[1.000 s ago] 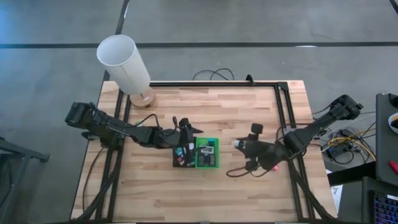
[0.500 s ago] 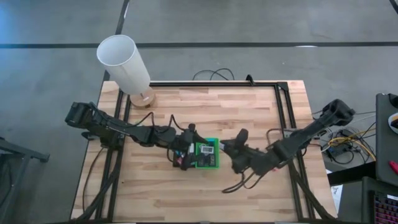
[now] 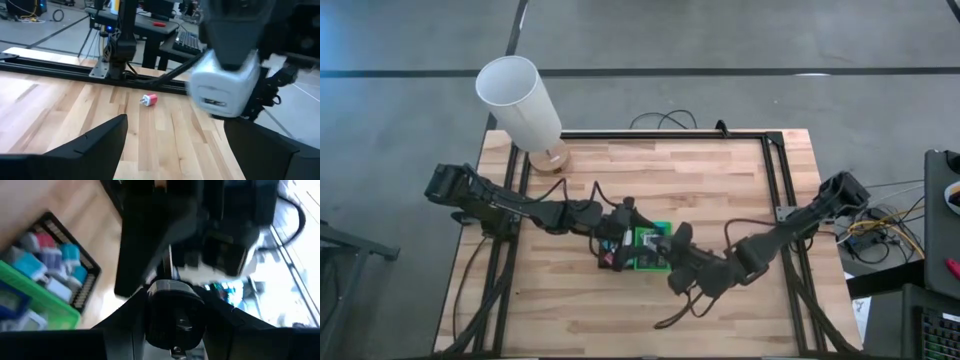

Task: Pick & Place Office items
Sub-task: Put the black white charger adapter into the black bin

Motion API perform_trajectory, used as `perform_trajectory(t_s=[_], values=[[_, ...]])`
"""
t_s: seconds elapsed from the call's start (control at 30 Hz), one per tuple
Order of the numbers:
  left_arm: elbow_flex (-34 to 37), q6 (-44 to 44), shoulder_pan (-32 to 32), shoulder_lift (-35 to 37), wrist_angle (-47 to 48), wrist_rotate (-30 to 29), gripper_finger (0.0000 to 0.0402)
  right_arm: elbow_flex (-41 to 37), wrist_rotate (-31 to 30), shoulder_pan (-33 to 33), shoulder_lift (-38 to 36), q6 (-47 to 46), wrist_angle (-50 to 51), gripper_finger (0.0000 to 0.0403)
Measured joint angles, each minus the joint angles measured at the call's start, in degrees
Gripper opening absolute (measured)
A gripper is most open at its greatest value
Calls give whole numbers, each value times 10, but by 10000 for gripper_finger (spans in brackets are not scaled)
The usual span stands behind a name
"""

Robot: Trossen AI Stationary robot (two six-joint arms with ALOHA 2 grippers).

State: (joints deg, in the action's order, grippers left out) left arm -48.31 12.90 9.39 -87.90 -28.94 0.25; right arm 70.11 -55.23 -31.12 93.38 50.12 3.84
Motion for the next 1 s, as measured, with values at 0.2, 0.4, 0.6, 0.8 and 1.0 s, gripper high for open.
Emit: perform_trajectory(t_s=[0.2, 0.4, 0.6, 0.8, 1.0], values=[[0, 0, 0, 1, -9, 18, 335, 11, 48, 10, -9, 6, -2, 130], [0, -11, 0, 11, -11, 40, 335, -10, 86, 16, -19, -8, 3, 130], [0, -22, -1, 40, -2, 78, 335, -23, 87, 15, -23, -15, 2, 130], [0, -22, 0, 47, 9, 97, 335, -20, 87, 17, -23, -17, -2, 130], [0, -23, 0, 47, -9, 99, 335, -13, 106, 17, -23, -19, -5, 130]])
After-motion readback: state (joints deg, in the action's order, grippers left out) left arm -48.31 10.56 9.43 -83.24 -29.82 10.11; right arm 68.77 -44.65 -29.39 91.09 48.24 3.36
